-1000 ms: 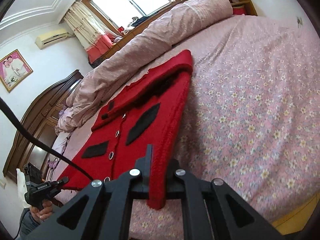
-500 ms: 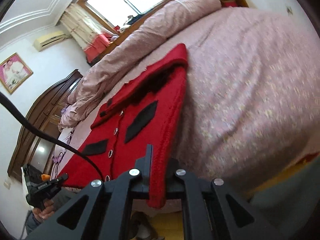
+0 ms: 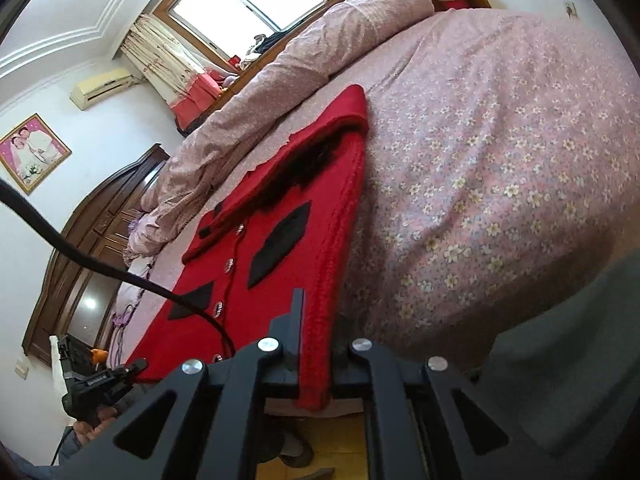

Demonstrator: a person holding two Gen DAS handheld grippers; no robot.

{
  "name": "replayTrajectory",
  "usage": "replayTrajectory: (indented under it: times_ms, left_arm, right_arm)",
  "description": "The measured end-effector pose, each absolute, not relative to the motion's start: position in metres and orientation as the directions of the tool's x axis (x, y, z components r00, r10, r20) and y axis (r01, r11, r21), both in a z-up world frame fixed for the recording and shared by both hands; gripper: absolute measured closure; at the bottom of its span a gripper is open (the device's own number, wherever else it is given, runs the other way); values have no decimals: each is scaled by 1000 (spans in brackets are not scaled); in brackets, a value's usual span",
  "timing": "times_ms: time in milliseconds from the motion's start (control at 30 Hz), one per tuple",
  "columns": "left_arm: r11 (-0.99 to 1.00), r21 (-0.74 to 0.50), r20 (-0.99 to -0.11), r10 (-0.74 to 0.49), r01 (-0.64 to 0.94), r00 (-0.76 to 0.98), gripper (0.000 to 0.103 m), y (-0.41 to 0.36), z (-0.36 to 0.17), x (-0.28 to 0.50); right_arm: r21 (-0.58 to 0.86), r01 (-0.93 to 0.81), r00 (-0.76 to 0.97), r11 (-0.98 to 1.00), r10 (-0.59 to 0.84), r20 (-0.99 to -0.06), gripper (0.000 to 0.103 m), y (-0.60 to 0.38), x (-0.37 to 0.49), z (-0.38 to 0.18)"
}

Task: Fold small clothes
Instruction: 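Lift the hem with both tools and fold it toward the collar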

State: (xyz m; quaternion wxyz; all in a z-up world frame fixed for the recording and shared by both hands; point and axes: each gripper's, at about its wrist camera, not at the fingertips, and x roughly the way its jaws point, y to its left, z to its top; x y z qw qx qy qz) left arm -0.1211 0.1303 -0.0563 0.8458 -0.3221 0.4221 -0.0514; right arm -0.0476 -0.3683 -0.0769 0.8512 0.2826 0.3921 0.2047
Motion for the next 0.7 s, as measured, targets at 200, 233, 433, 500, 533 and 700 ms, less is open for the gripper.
replayTrajectory:
  times_ms: [200, 233, 433, 500, 533, 700]
  left_arm:
    - [778, -604, -649, -357, -171, 672, 101, 146, -52, -83]
    - [786, -595, -647, -344, -169, 681, 101, 146, -51, -76]
    - [804, -572, -632, -306, -163, 712, 101, 152, -44, -11]
    - [810, -562, -630, -285, -171, 723, 101, 153, -39, 6]
    - [806, -564, -629, -279, -179, 725, 101, 155, -36, 11]
    - [804, -578, -554, -257, -144, 792, 101, 158, -1, 42]
  right_arm:
    - [604, -145, 632, 784, 543, -553, 96, -365, -26, -73]
    - [586, -165, 641, 794, 538, -548, 96, -363, -20, -70]
    - [521, -212, 682, 827, 507, -527, 96, -353, 40, -56]
    - [522, -219, 685, 825, 511, -520, 96, -351, 60, -51]
    - [516, -225, 684, 827, 511, -520, 96, -348, 69, -46]
    - [437, -267, 710, 859, 482, -513, 96, -330, 108, -19]
